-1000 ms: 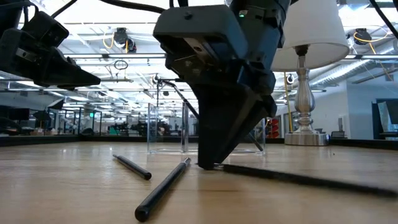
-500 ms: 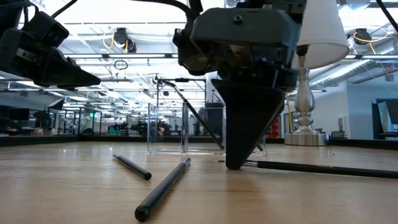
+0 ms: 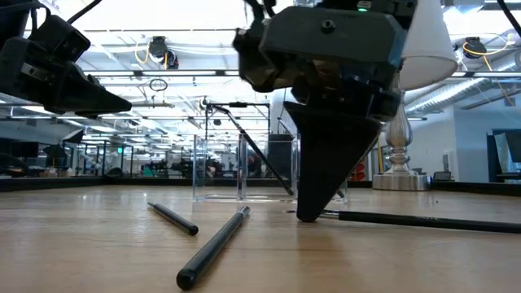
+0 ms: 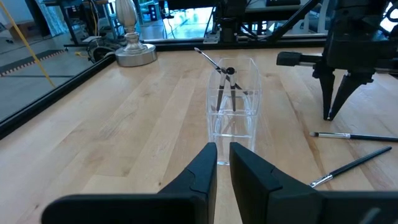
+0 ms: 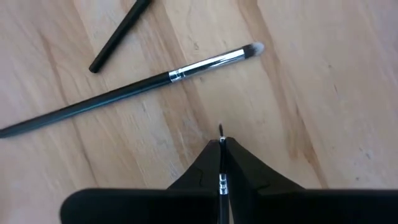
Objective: Pick & Place Makeup Supplies
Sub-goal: Put the makeup brush into the transparent organizer
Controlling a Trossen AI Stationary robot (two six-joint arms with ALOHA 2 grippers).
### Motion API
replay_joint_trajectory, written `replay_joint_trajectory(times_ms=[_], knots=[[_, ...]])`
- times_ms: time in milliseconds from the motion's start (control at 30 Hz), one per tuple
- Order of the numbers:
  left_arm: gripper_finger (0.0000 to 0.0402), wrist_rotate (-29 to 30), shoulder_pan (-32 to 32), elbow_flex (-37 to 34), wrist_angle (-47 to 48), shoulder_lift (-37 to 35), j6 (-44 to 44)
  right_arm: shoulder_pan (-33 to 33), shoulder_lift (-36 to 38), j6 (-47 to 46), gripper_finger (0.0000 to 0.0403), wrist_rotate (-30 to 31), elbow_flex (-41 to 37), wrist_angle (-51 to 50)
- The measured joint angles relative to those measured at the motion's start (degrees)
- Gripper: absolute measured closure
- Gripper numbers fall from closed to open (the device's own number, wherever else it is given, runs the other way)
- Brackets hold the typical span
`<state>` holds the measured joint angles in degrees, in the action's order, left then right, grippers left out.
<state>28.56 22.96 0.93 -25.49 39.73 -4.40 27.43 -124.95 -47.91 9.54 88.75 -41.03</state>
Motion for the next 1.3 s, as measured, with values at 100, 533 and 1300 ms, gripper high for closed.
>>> replay_joint_trajectory(times_ms=[100,533,1300], knots=[[0.0350,0.00,0.00,0.00,0.02,0.02,0.00,0.10,2.54,0.07,0.0402,2.03,-0.01,2.35],[0.0350,0.00,0.00,0.02,0.38,0.00,0.13,0.89,8.96,2.24,0.0403,9.02,-0.15,6.31],[0.0350,-0.03,-0.02,0.02,0.04,0.01,0.04,-0.99,18.56,36.53,0.0403,31.85,0.04,30.61]])
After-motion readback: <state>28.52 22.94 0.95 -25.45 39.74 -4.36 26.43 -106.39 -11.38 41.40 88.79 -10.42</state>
